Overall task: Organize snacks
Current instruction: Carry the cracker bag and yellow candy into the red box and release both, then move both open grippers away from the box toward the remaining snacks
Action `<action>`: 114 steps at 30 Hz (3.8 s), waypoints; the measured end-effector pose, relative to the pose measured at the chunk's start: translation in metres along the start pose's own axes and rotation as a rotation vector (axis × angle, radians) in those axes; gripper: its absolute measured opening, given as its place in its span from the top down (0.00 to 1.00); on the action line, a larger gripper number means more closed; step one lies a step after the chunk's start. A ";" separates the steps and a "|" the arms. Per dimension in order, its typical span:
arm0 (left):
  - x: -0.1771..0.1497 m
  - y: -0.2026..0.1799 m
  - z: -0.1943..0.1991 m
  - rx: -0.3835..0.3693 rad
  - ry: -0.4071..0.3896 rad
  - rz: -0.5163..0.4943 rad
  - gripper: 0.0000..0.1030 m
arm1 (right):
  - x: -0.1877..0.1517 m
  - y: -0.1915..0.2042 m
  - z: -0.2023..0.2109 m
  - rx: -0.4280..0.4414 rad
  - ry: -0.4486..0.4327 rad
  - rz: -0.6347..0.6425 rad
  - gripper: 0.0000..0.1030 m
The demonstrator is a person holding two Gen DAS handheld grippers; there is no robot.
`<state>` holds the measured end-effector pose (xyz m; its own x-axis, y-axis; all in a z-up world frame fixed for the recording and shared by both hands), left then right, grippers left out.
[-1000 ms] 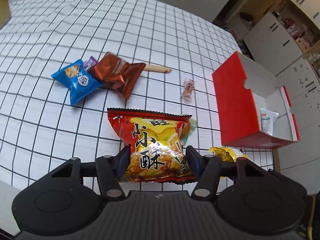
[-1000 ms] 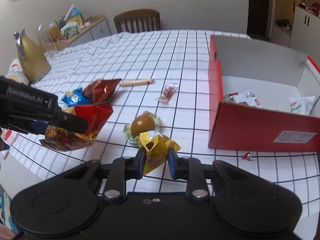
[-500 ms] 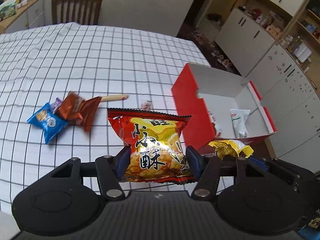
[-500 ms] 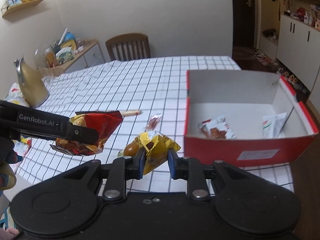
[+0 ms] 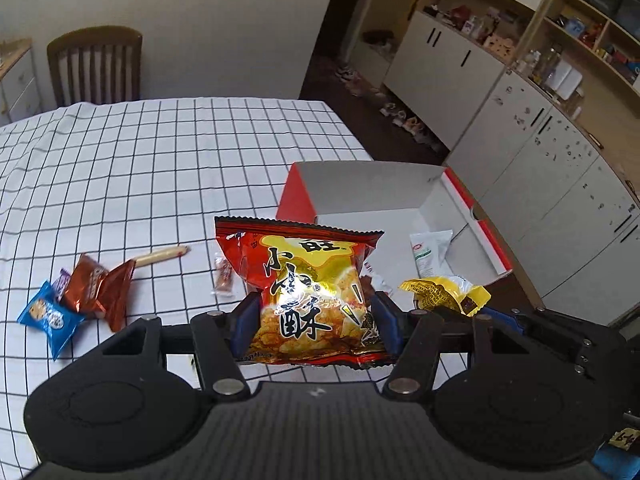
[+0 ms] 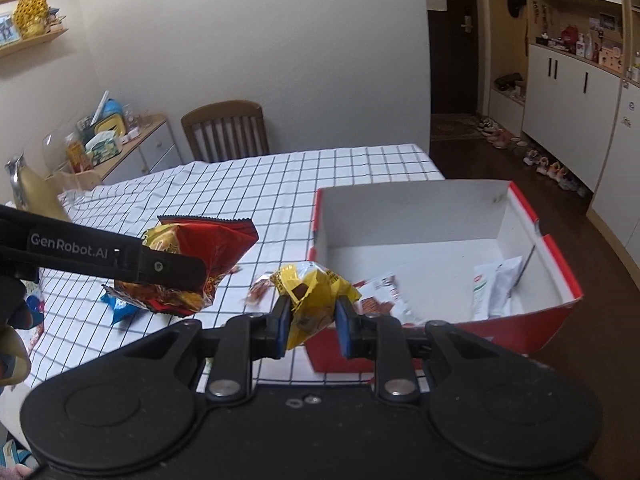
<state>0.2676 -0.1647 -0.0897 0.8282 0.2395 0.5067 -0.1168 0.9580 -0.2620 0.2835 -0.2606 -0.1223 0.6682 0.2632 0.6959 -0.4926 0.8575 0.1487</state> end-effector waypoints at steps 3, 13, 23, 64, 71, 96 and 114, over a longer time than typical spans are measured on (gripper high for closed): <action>0.010 -0.009 -0.004 -0.010 -0.003 -0.023 0.42 | 0.004 -0.008 0.002 -0.019 -0.011 -0.009 0.78; 0.049 -0.040 -0.023 -0.014 0.000 -0.115 0.42 | 0.013 -0.043 0.000 -0.076 -0.012 -0.052 0.78; 0.080 -0.067 -0.060 -0.020 0.034 -0.154 0.42 | 0.016 -0.083 -0.014 -0.125 0.008 -0.100 0.78; 0.071 -0.084 -0.228 0.050 0.291 -0.221 0.42 | 0.004 -0.133 -0.124 -0.177 0.285 -0.117 0.77; 0.076 -0.080 -0.225 0.034 0.282 -0.196 0.39 | 0.007 -0.133 -0.121 -0.173 0.282 -0.116 0.67; 0.079 -0.076 -0.113 -0.029 0.107 -0.210 0.39 | 0.031 -0.111 -0.055 -0.143 0.140 -0.104 0.49; 0.058 -0.064 -0.041 -0.034 -0.005 -0.248 0.39 | 0.041 -0.083 -0.013 -0.084 0.032 -0.099 0.41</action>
<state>0.3454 -0.2181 -0.0770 0.8267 -0.0012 0.5626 0.1079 0.9818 -0.1564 0.3591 -0.3151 -0.1149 0.7294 0.1885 0.6576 -0.3762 0.9134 0.1554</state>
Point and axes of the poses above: each gripper's, at about its wrist camera, not at the fingertips, and z roughly against the way its jaws point, y to its left, x to its top, the point moved 10 cm from there along -z, roughly the way its jaws point, and after that the axes turned 6 degrees about y, right-handed, at the moved point
